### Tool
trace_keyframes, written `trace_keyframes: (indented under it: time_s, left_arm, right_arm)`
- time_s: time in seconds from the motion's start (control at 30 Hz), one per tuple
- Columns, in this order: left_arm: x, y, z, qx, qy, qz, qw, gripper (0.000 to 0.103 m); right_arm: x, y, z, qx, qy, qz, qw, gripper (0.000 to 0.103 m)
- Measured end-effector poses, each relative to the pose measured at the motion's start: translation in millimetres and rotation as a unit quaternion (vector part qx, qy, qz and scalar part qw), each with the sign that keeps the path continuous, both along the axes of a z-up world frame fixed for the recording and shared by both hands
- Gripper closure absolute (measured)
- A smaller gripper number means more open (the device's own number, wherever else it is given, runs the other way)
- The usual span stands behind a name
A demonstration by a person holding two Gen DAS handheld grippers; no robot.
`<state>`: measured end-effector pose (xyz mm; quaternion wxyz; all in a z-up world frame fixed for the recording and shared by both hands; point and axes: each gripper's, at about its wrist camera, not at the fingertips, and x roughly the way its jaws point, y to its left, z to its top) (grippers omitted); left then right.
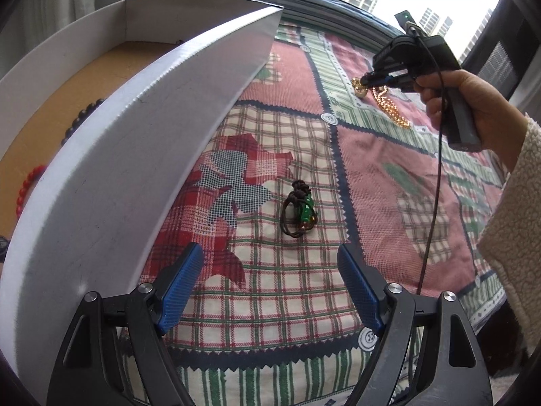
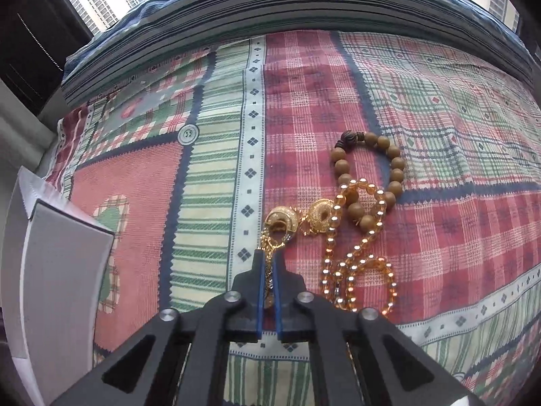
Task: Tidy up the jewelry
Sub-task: 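Grasp the gold pendant chain with the right tool and pull it from the beads, then lower the gold pendant chain onto the quilt and open the right tool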
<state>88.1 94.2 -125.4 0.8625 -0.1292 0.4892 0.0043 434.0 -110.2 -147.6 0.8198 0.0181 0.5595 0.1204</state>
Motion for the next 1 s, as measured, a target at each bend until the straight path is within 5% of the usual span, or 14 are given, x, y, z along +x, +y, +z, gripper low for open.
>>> trace_keyframes:
  time_s: [0.33, 0.63, 0.73, 0.83, 1.0]
  left_arm:
    - [-10, -4, 6, 0.004, 0.002, -0.001, 1.0000, 0.020]
    - [-13, -15, 8, 0.013, 0.008, -0.016, 0.9997, 0.020]
    - [-13, -19, 8, 0.018, 0.011, -0.019, 0.9996, 0.020]
    - [-15, -19, 10, 0.022, 0.012, -0.021, 0.9995, 0.020]
    - [-14, -18, 8, 0.020, 0.021, -0.020, 0.9994, 0.020]
  right_arm:
    - [-113, -50, 30, 0.058, 0.029, 0.081, 0.995, 0.100]
    - [-225, -120, 5, 0.091, 0.053, 0.047, 0.993, 0.100]
    - [-242, -134, 1, 0.085, 0.040, 0.030, 0.995, 0.094]
    - [-255, -150, 7, 0.104, 0.015, 0.007, 0.994, 0.062]
    - [-277, -158, 25, 0.063, -0.048, 0.011, 0.997, 0.062]
